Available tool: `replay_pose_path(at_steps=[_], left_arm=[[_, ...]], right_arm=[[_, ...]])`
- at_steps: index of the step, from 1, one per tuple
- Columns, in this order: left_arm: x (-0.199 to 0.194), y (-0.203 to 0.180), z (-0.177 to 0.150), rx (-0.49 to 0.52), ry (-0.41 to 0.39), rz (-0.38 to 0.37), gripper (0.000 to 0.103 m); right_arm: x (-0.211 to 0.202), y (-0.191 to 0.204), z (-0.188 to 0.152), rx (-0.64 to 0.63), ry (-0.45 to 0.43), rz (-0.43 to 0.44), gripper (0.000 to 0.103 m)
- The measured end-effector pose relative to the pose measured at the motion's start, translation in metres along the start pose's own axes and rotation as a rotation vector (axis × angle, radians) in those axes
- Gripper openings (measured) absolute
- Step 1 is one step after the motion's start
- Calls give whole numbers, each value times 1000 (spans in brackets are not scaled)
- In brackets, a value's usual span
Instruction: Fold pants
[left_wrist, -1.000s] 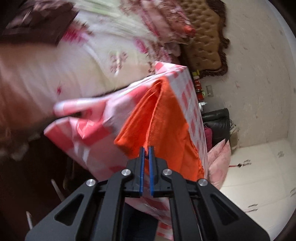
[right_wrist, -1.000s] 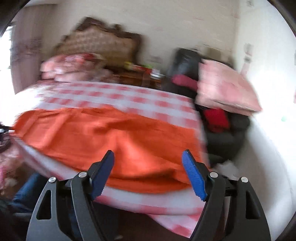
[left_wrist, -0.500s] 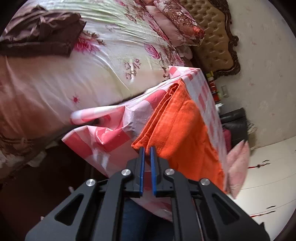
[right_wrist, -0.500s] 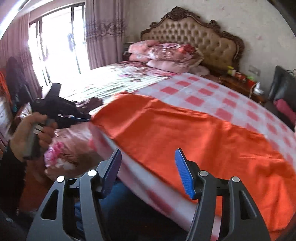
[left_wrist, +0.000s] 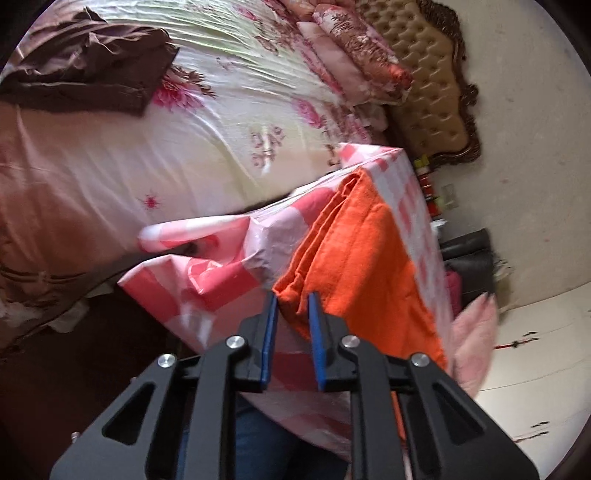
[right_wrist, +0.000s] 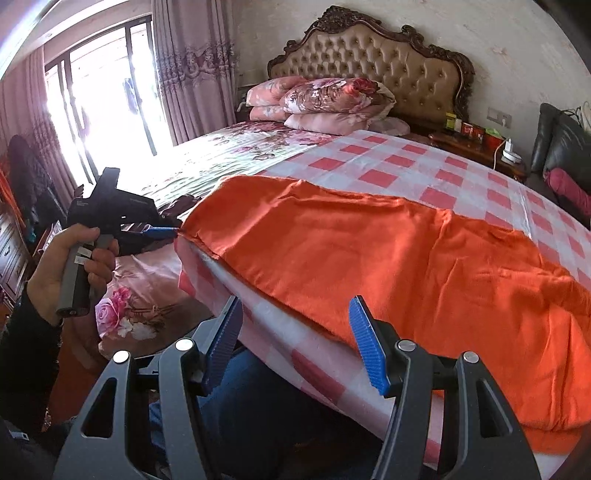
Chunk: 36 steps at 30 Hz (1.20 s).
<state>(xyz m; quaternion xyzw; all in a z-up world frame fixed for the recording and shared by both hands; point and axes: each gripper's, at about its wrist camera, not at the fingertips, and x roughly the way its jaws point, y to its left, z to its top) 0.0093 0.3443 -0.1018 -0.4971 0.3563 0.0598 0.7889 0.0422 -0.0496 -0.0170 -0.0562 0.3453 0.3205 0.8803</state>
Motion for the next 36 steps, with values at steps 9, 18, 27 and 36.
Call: replay_pose_path(at_steps=[9,18,27,36], left_arm=[[-34,-37,38,209,-72,46,8],[-20,-13,54,133,-8,12,8],[-12,1,52,105,3,6,8],[-11,2,54,102,6,7,8]], right_arm=[[-26,-67,-28,109,15,-168,59],[-152,-204,-127,423,11,-543,68],[-217,-302,-196,898,-150,-307,68],[-191,-355,-185,1086,-155,-215,68]])
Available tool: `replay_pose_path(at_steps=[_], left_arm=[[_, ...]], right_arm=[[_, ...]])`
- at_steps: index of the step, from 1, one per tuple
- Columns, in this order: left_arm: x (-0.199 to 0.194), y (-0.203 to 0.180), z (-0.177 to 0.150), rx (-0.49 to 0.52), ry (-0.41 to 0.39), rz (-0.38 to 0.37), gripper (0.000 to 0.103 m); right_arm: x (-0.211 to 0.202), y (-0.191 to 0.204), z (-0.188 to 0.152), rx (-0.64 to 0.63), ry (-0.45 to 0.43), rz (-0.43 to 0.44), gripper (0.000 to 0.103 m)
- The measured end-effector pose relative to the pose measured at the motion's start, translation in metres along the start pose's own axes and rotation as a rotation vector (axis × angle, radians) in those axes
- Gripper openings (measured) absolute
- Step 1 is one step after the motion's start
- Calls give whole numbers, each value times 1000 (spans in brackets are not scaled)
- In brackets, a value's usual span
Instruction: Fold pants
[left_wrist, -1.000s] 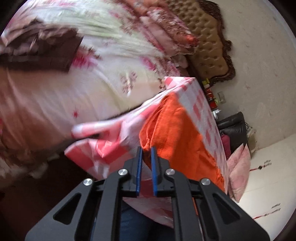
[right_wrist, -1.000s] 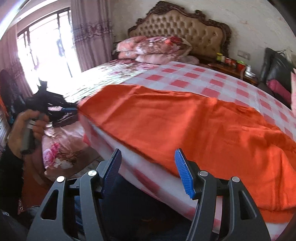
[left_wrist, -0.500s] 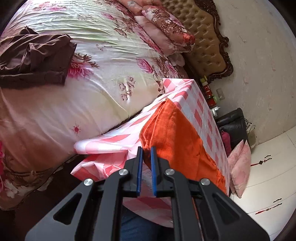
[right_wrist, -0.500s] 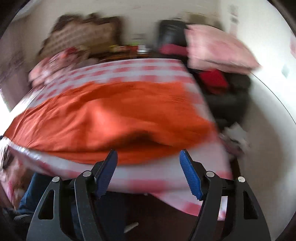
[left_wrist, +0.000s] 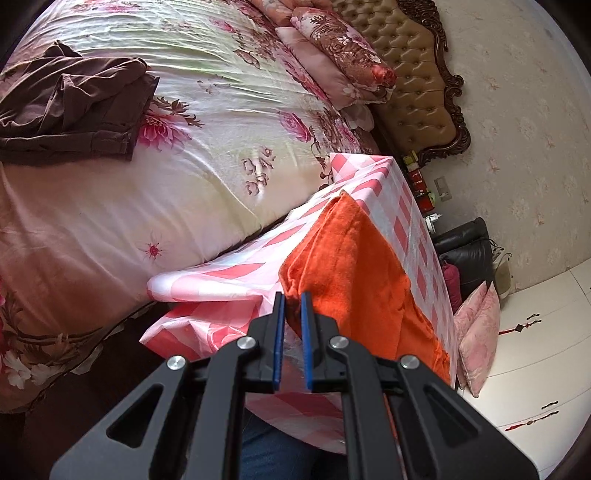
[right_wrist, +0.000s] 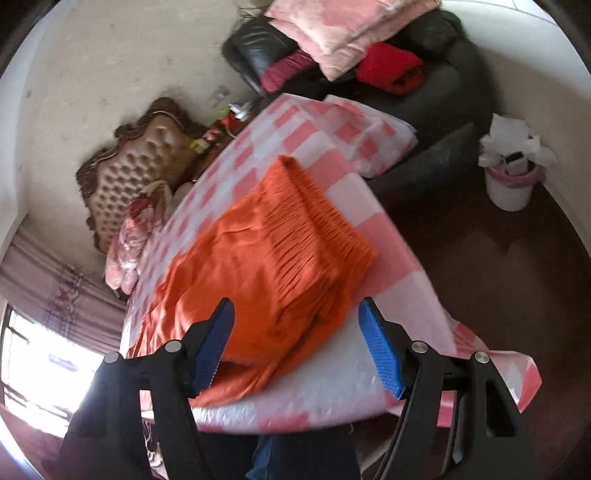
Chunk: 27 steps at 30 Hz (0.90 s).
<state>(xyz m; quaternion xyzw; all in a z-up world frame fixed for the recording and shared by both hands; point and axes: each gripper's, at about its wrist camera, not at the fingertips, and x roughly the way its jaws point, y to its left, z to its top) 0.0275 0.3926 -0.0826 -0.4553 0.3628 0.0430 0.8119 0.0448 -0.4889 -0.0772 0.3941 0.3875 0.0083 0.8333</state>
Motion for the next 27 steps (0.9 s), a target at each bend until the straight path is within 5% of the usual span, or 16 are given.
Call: replay_pose_path(at_steps=[2,4,8,10,20,25,27], left_arm=[[0,1,1,0,1,2,8],[2,1,-1,1,2,6,8],[3,-1,-1,1,1,6,8],[3,0,-1,11,-2,6,8],[9,11,1,2,22,-8,8],[9,10,0,11,19,-10,8],[9,9,0,23,16,-11,8]], right_arm=[[5,4,7,-22,-3,-19,57],[11,12,12,-58,-4,-97,22],[-10,20,33,-111,-72,-85,8],[-21,22,41,-146,-125,-126,7],[-5,-15,18,-123,-50,-185,13],[-32,11,11,-229,-162,-402,29],[-43,41,8,-317,-221,-426,33]])
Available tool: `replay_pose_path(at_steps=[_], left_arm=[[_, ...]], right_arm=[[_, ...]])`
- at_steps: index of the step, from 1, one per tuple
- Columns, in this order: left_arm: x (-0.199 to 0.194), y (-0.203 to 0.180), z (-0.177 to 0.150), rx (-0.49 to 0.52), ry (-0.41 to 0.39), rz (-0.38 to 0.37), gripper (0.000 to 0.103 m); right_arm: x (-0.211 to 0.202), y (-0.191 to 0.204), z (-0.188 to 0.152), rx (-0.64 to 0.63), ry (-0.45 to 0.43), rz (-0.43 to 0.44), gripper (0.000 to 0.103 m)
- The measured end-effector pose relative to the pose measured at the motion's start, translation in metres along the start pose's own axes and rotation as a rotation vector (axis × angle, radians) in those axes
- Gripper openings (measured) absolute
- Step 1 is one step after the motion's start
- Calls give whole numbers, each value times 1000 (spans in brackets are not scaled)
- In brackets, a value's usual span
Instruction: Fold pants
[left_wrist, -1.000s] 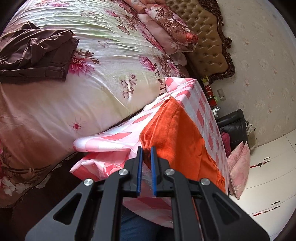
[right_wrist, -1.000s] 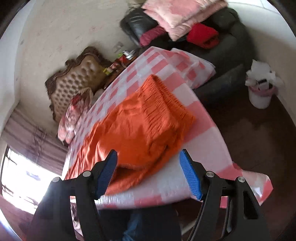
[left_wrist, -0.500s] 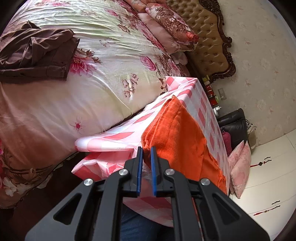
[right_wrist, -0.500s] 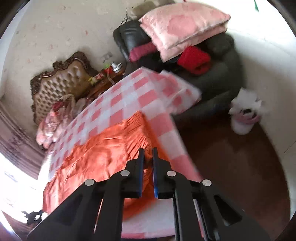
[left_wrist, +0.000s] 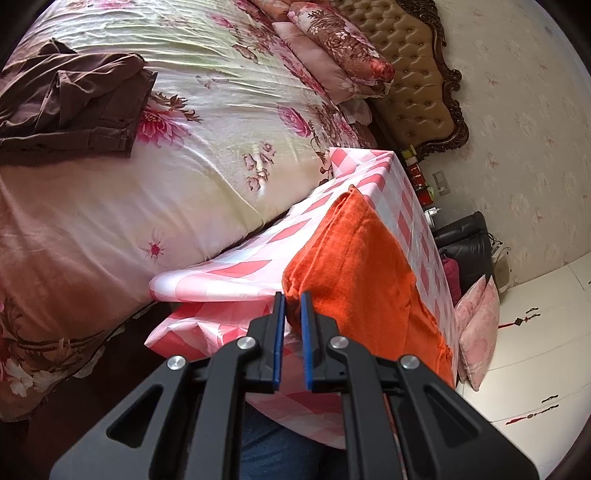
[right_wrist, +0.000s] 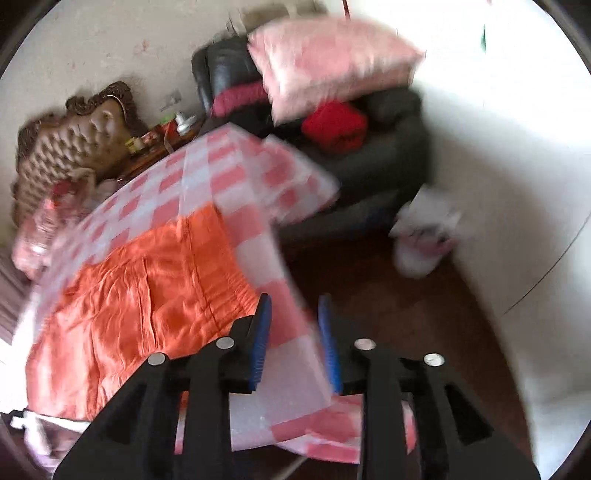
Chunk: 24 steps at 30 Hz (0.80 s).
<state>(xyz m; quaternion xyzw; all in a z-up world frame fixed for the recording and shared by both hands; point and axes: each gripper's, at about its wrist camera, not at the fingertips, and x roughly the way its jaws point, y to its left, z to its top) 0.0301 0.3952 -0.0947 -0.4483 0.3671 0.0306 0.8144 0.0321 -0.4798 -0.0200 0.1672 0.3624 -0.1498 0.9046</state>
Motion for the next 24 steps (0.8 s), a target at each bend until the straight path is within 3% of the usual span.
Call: replay_pose_path(at_steps=[2,4,7,10,13,17,24], left_arm=[[0,-1,1,11,2,-3,8],[0,0,3,15,4,-8,8],[-1,0,3,24,3,-15,8],[0,-2,1,43,-2,-9,8],[0,-2,1,61,-5,-14,8],[-2,-2,4,90,-2,-35,8],[-4,-7,4,168,-5,-32,8]], right_arm=[[-10,39,11,-102,-21,55,35],[-7,90,18,-239,-3,137,49],[5,194,17,-489,33,272,50],[31,309,-1,-743,109,499,50],[59,390,-16,-929,137,571,49],[86,433,-26,-1066,163,607,49],[119,439,-30,-1141,248,596,49]])
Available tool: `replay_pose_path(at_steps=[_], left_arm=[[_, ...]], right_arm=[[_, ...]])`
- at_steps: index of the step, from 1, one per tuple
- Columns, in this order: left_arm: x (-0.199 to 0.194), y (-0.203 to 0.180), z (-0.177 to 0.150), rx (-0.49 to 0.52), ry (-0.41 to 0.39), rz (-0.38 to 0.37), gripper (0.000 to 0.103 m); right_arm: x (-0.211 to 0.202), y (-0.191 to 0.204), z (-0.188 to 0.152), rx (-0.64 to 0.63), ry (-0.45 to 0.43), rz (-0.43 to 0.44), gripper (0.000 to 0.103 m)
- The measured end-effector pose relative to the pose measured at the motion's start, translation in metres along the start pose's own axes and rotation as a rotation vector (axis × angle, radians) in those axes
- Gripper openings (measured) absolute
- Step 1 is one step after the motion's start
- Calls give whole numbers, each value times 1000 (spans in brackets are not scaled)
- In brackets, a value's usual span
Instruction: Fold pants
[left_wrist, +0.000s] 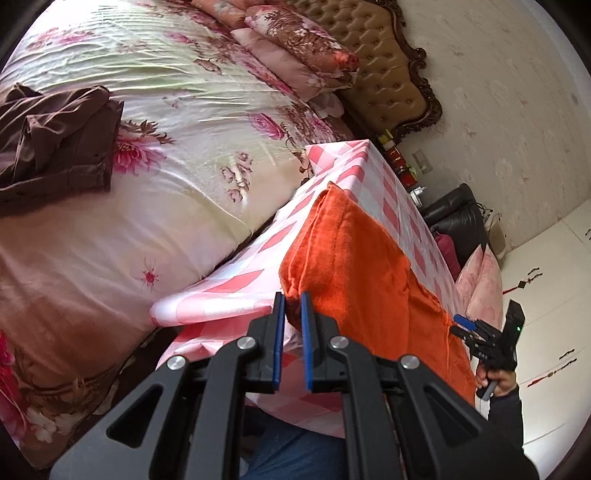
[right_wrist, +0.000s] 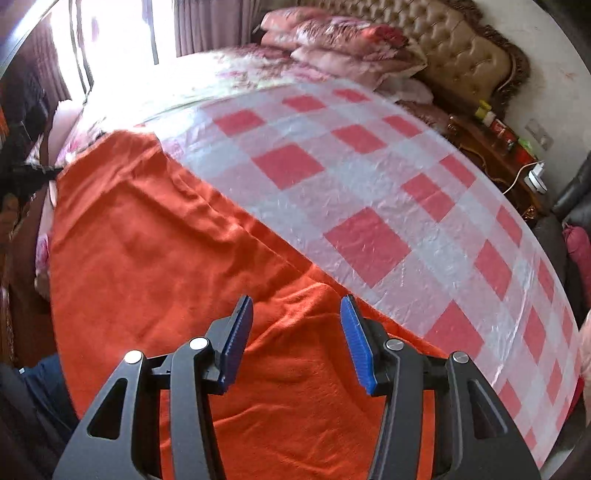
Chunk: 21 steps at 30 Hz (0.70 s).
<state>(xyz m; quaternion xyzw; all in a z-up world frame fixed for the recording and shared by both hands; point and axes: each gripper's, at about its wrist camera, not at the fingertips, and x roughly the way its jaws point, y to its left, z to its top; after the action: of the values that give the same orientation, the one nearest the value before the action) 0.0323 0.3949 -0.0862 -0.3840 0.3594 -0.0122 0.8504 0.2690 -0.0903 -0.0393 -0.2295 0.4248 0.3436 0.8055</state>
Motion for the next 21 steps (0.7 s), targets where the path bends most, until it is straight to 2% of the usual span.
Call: replay_pose_path(at_steps=[2,3,4,5,6,7,14,17,21], left_arm=[[-1,-2,0,5,-4,0,8],[-1,-2,0,6,-5,1,8],[-2,-2,-1,4,-5,1,8],[-2,-2,-1,3,-6,0,8],[-2,-3,-1,3,-7,0,8],[-2,-3,0,4,-6,1,8],[-5,-3,3,9,-26,5,8],[-1,-1,3,5,-16,18,8],[1,3,2,4,-6,18,8]], right_arm=[[5,-3,5,13,-3,10,49],[9,-4,7,18,4,18,45],[13,-5,7,22,22,27,22],[18,-4,7,22,46,23,12],[17,-2,7,20,32,16,10],[16,-2,6,20,22,16,3],[8,-12,10,85,-67,-48,1],[20,-11,9,71,-22,-46,1],[17,-17,12,137,-40,-95,4]])
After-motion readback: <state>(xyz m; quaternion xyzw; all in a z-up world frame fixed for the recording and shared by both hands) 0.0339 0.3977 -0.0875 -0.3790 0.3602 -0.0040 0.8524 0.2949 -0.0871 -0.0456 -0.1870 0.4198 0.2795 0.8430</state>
